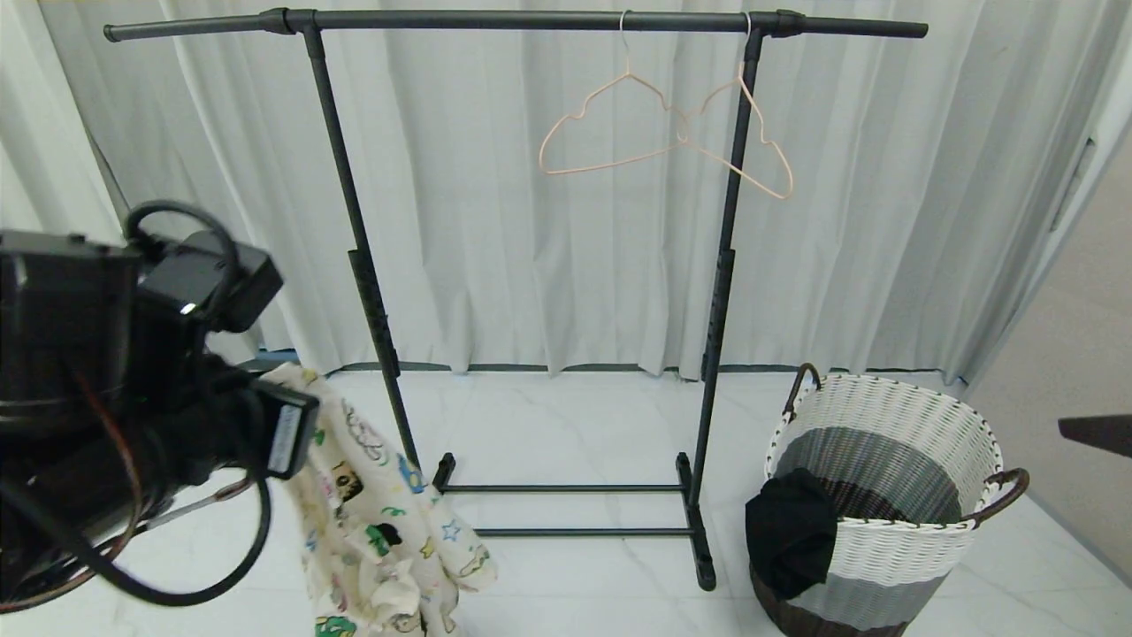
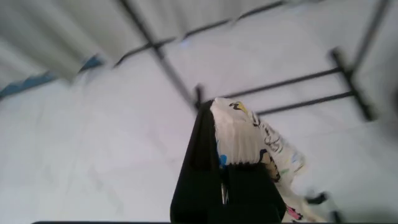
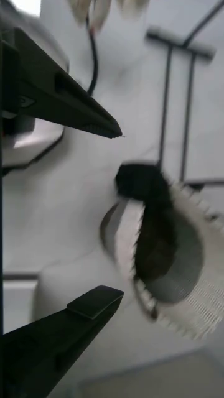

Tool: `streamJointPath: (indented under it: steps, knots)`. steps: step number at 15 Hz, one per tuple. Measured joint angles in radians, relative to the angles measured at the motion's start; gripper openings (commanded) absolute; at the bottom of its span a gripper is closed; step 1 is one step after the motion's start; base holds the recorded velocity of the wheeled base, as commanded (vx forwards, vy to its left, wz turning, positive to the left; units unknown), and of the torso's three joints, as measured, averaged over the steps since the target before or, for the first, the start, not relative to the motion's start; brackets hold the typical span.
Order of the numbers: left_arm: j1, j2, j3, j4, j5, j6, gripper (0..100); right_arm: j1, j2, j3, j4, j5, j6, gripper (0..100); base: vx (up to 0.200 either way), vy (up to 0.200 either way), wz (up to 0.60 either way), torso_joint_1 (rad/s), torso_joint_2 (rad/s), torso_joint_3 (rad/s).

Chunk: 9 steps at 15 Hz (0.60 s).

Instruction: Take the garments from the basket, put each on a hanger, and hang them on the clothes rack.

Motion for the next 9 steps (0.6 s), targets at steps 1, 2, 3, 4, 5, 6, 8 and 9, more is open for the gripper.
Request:
streamJointPath:
  steps: [1, 2, 3, 4, 5, 6, 8, 9]
  knots:
    - [0.071, -0.05, 0.067, 0.0, -0.004, 0.007, 0, -0.029, -0.014, 0.043, 0.0, -0.023, -0.031, 100, 0.0, 0.0, 0.0, 0.0, 0.0, 0.0]
    - [0.137, -0.086, 0.117, 0.0, -0.007, 0.011, 0, -0.043, -0.026, 0.079, 0.001, -0.044, -0.048, 100, 0.0, 0.0, 0.0, 0.0, 0.0, 0.0]
    - [0.199, -0.114, 0.154, 0.0, -0.008, 0.014, 0, -0.051, -0.034, 0.105, -0.018, -0.054, -0.053, 100, 0.0, 0.0, 0.0, 0.0, 0.0, 0.0]
    - [0.254, -0.137, 0.179, 0.0, -0.01, 0.014, 0, -0.054, -0.039, 0.122, -0.044, -0.056, -0.053, 100, 0.0, 0.0, 0.0, 0.0, 0.0, 0.0]
    - [0.283, -0.152, 0.194, 0.0, -0.011, 0.015, 0, -0.056, -0.041, 0.131, -0.058, -0.056, -0.053, 100, 0.0, 0.0, 0.0, 0.0, 0.0, 0.0]
    - [0.298, -0.164, 0.201, 0.0, -0.011, 0.017, 0, -0.058, -0.041, 0.134, -0.073, -0.053, -0.052, 100, 0.0, 0.0, 0.0, 0.027, -0.13, -0.08]
    - [0.31, -0.178, 0.207, 0.0, -0.011, 0.019, 0, -0.058, -0.039, 0.137, -0.132, -0.048, -0.048, 100, 0.0, 0.0, 0.0, 0.061, -0.3, -0.232]
    - [0.312, -0.181, 0.207, -0.002, -0.01, 0.019, 0, -0.058, -0.037, 0.137, -0.15, -0.046, -0.047, 100, 0.0, 0.0, 0.0, 0.022, -0.12, -0.271]
